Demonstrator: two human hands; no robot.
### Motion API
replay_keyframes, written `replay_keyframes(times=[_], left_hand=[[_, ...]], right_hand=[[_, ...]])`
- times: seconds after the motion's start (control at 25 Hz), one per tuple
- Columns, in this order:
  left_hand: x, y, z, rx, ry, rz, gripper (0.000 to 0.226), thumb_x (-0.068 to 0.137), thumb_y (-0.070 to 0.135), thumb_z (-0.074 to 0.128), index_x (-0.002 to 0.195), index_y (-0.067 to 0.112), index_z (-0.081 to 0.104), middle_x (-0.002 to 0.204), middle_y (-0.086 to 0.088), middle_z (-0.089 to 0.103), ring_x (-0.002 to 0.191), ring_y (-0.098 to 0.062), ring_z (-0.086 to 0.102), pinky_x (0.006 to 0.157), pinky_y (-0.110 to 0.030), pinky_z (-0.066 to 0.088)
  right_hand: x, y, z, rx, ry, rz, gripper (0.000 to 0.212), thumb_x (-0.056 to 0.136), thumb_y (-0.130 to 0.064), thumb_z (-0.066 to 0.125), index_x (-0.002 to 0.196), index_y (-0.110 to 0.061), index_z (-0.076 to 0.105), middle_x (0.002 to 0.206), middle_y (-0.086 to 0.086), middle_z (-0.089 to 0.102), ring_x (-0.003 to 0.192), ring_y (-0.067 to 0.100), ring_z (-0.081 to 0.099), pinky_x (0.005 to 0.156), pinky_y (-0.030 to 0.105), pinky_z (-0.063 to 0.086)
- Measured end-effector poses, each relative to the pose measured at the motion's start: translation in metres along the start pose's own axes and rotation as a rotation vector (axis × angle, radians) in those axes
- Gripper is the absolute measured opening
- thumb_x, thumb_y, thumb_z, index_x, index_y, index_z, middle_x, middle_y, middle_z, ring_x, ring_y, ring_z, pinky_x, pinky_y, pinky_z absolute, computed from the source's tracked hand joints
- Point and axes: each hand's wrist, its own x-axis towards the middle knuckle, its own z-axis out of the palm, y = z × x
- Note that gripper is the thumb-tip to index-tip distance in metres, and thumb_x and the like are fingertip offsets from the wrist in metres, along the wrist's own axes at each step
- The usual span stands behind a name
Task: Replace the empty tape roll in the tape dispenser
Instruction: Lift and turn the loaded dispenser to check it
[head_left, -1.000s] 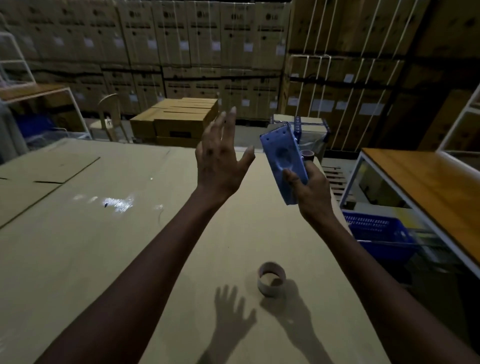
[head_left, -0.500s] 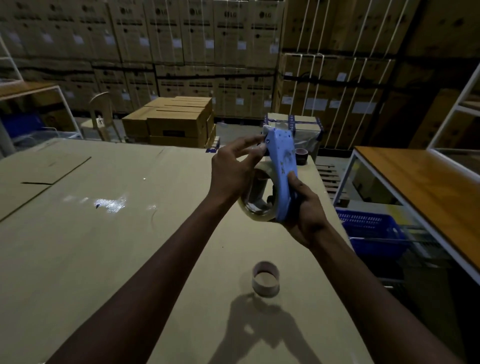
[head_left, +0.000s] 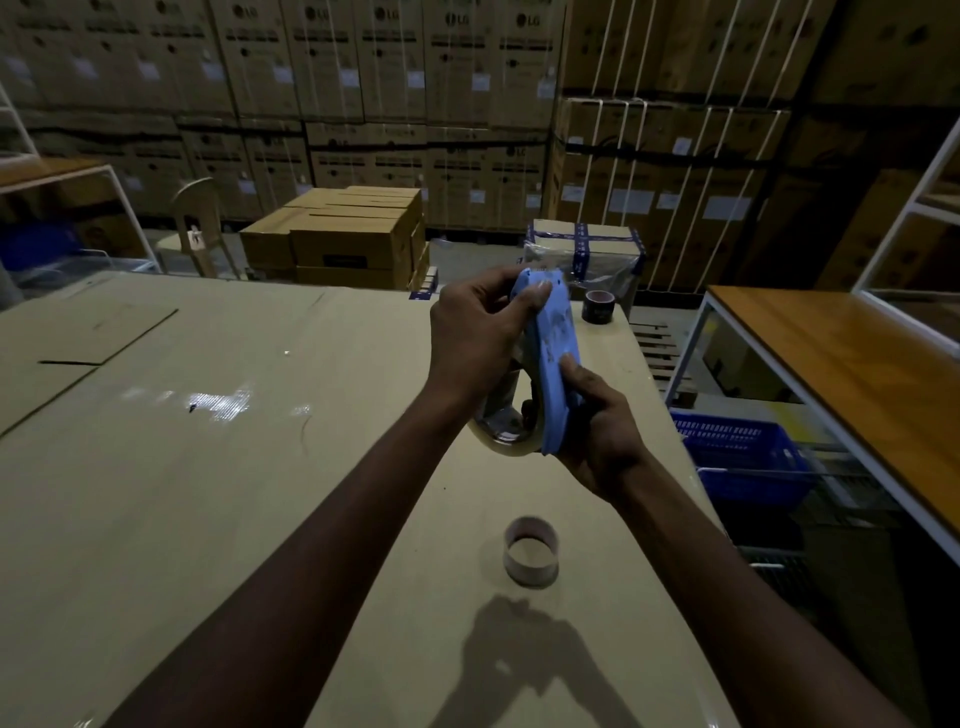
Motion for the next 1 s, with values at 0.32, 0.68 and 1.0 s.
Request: replay_keyframes(times=[0.32, 0.68, 1.0], left_hand=[[0.001, -0.014, -0.019, -0.223, -0.007, -0.282, 0.019, 0.093, 0.015, 0.055, 0.086, 0.027, 0.069, 0.093, 0.002, 0.069, 0.107, -0.029, 0.059, 0.095, -0.051, 0.044], [-0.074, -0.102, -0.042, -0.117, 0.001, -0.499, 0.018, 0.083, 0.005, 0.061, 0.086, 0.022, 0.068, 0.097, 0.001, 0.071, 0.088, -0.015, 0.061, 0.077, -0.035, 0.042], [-0.187, -0.181, -0.050, 0.370, -0.055, -0.576, 0.028, 0.078, 0.012, 0.058, 0.106, 0.015, 0.063, 0.104, -0.001, 0.069, 0.098, -0.022, 0.063, 0.086, -0.032, 0.049]], right_hand=[[0.002, 0.011, 0.003, -0.644, 0.160, -0.318, 0.046, 0.080, -0.048, 0.051, 0.099, -0.007, 0.059, 0.097, 0.014, 0.065, 0.089, 0.033, 0.059, 0.070, 0.036, 0.042], [-0.023, 0.086, -0.045, -1.158, 0.200, -0.313, 0.036, 0.077, -0.057, 0.055, 0.090, -0.024, 0.060, 0.079, -0.004, 0.064, 0.071, 0.013, 0.060, 0.057, 0.028, 0.040], [-0.090, 0.221, -0.102, -1.807, -0.087, -0.149, 0.042, 0.080, -0.053, 0.044, 0.100, -0.021, 0.060, 0.097, 0.003, 0.069, 0.085, 0.033, 0.064, 0.066, 0.040, 0.045]])
